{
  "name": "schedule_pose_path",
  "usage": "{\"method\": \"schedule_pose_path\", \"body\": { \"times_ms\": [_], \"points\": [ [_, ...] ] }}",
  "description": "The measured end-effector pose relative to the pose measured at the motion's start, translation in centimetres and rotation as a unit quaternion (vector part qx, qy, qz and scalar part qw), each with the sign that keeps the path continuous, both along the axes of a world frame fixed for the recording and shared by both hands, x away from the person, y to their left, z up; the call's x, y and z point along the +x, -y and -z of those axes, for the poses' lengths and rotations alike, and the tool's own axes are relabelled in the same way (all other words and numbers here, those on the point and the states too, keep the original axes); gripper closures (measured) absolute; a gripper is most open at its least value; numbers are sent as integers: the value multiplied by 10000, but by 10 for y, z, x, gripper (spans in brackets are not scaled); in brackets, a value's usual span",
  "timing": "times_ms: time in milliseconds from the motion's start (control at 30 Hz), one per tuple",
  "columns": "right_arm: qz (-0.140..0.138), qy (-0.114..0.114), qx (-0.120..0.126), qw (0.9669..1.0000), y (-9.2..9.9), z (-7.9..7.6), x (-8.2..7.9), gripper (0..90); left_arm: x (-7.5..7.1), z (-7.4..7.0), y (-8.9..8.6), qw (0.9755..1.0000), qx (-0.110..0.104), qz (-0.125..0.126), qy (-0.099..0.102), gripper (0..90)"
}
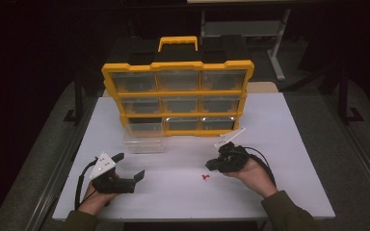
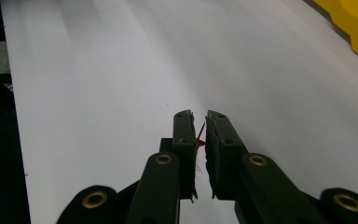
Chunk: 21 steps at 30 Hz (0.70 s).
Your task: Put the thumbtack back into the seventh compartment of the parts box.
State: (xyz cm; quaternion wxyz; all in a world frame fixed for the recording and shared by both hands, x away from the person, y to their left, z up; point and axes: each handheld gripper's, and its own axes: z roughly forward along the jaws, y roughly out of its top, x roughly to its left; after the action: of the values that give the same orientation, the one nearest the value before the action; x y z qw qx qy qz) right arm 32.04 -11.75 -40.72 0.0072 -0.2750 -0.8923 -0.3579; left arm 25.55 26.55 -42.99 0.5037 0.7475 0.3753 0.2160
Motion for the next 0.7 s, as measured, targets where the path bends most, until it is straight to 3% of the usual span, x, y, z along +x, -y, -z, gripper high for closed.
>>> {"method": "schedule_pose_path", "body": {
  "times_ms": [333,567,633,700],
  "points": [
    [-54,17,103,9999,-6,-7,6,817,0,0,0,10000,30,19,-3,0],
    [-107,107,46,9999,-10,-10,10,817,0,0,0,10000,30,20,0,0],
    [-101,27,102,9999,-13,-12,10,817,0,0,0,10000,17,17,0,0],
    [-146,106,60,9998,-13,-12,11,817,0,0,0,10000,35,23,1,0]
  ]
}}
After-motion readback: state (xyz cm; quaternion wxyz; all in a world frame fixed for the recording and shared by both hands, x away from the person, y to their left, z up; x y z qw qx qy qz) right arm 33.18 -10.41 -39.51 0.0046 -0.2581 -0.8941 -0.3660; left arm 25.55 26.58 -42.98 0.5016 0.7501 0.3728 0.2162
